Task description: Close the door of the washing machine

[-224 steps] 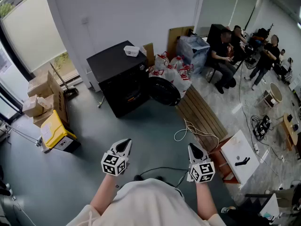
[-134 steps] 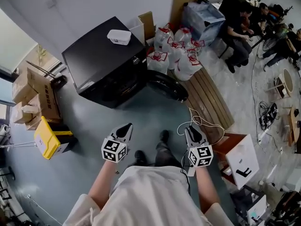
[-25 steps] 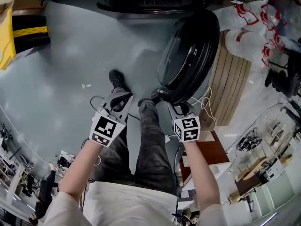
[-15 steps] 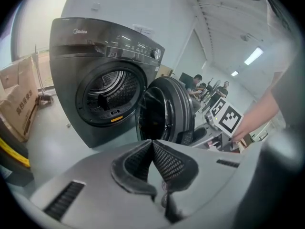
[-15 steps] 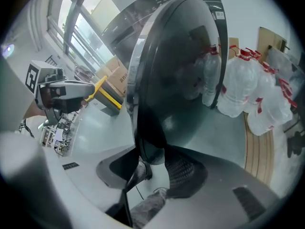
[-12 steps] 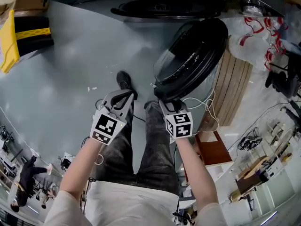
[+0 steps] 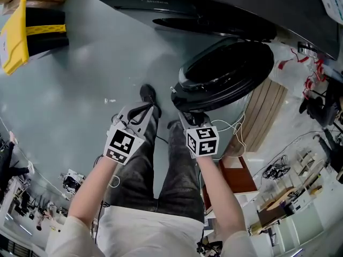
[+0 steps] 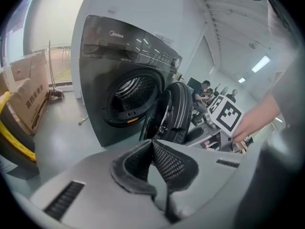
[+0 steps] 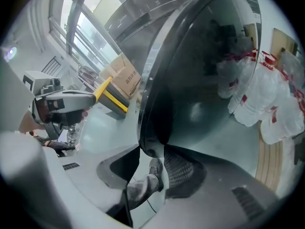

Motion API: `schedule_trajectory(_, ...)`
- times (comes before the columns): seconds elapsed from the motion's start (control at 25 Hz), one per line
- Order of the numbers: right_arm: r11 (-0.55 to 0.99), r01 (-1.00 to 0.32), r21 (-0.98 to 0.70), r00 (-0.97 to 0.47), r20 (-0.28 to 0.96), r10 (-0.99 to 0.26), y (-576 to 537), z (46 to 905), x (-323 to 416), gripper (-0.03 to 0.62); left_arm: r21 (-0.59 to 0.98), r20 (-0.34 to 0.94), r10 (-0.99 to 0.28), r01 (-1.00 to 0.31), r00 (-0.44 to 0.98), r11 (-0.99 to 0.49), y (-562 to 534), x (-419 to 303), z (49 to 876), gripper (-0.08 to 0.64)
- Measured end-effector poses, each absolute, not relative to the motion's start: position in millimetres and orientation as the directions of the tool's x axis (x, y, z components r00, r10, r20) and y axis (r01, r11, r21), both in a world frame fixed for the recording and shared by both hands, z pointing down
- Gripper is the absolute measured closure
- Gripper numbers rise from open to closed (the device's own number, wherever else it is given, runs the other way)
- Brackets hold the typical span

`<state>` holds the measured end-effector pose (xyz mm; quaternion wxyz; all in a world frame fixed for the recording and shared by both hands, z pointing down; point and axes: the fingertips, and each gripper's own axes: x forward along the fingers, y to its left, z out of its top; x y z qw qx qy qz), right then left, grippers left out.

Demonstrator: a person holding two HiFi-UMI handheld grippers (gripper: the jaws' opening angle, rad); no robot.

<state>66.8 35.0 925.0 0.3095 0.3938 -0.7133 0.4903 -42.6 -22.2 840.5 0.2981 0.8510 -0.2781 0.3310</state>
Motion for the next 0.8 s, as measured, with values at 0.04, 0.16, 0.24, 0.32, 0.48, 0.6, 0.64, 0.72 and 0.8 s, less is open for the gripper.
schedule_trajectory(0.04, 0.209, -0.862, -0.462, -0.504, 0.823, -0.261, 27.8, 923.9, 63.0, 0.414, 0.325, 0.728, -0.280, -0.675, 0.625, -0.662, -25.7, -45.3, 840.5, 0.551)
schedule_trajectory(0.16, 0.208, -0.857, -0.472, -0.514, 0.814, -0.270, 7.7, 922.7, 50.1, 0.416, 0.332, 0.725, -0.295, -0.690, 0.623, -0.643, -33.7, -54.7, 841.4, 0.551)
schedule_trajectory(0.24, 0.209, -0.856, -0.473, -0.516, 0.807, -0.286, -7.6, 920.5, 40.2, 0.419, 0.334, 0.722, -0.304, -0.698, 0.622, -0.633, -39.6, -62.8, 841.4, 0.551)
schedule_trajectory(0.32, 0.202, -0.854, -0.479, -0.520, 0.798, -0.305, -24.9, 916.5, 32.4, 0.422, 0.336, 0.718, -0.316, -0.707, 0.620, -0.623, -46.3, -69.4, 840.6, 0.551)
schedule_trajectory(0.48, 0.170, -0.855, -0.491, -0.518, 0.781, -0.349, -59.6, 912.3, 18.2, 0.433, 0.344, 0.706, -0.338, -0.719, 0.622, -0.604, -60.9, -80.5, 839.1, 0.551)
schedule_trajectory(0.6, 0.151, -0.860, -0.487, -0.505, 0.772, -0.387, -87.3, 913.9, 4.3, 0.439, 0.348, 0.693, -0.360, -0.727, 0.625, -0.591, -72.7, -91.5, 838.4, 0.551)
schedule_trajectory(0.64, 0.146, -0.863, -0.483, -0.498, 0.768, -0.403, -97.3, 914.1, 0.8, 0.440, 0.351, 0.687, -0.370, -0.731, 0.626, -0.585, -76.2, -94.4, 838.2, 0.551)
schedule_trajectory(0.72, 0.141, -0.875, -0.463, -0.473, 0.759, -0.447, -117.9, 913.8, -2.7, 0.479, 0.356, 0.675, -0.388, -0.738, 0.627, -0.573, -82.1, -98.9, 837.5, 0.551)
schedule_trajectory(0.8, 0.139, -0.884, -0.446, -0.453, 0.748, -0.484, -137.2, 912.2, -4.3, 0.518, 0.365, 0.668, -0.399, -0.744, 0.628, -0.560, -84.7, -102.4, 836.7, 0.551)
